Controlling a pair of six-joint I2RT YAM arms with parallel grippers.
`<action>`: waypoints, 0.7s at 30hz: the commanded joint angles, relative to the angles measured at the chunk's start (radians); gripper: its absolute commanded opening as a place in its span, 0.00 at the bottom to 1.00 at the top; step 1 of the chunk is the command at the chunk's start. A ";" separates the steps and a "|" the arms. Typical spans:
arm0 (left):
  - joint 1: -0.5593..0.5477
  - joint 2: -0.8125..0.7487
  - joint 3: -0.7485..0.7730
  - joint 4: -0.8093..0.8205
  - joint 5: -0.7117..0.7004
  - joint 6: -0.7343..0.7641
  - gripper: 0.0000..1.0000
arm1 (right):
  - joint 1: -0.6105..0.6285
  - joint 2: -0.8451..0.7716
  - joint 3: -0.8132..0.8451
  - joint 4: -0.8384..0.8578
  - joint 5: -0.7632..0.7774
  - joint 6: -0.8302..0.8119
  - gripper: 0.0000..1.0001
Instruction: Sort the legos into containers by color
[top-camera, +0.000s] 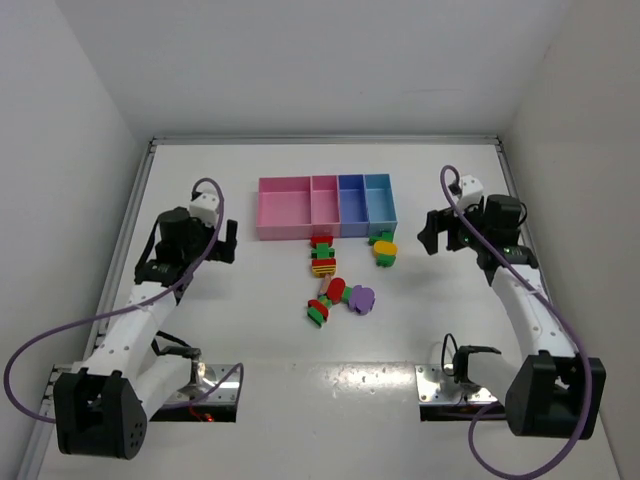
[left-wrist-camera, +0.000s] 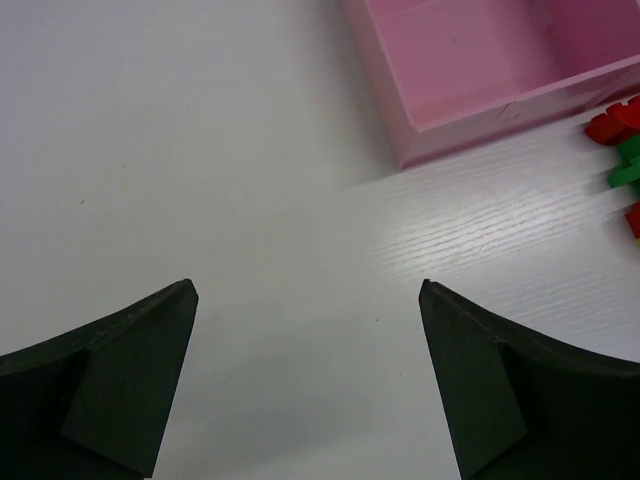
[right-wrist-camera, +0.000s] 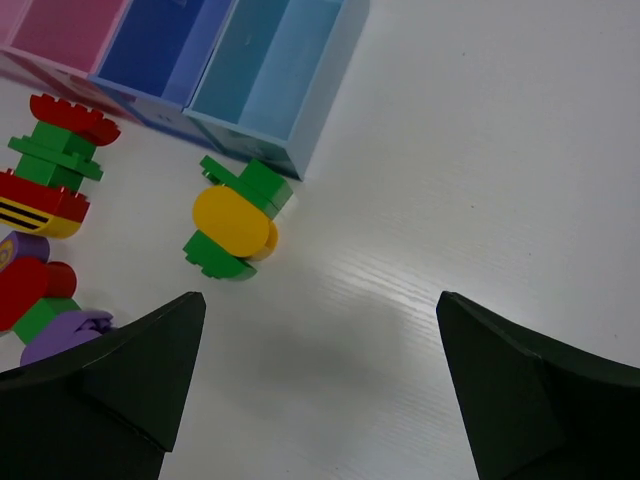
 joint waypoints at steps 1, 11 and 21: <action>0.004 0.011 0.026 0.021 -0.021 -0.015 1.00 | -0.004 0.024 0.021 0.007 -0.064 -0.019 1.00; 0.004 0.002 0.055 0.056 -0.228 -0.158 1.00 | 0.121 0.185 0.021 -0.044 -0.146 0.155 0.81; 0.004 0.023 0.055 0.085 -0.266 -0.179 1.00 | 0.339 0.362 0.040 0.013 0.173 0.320 0.82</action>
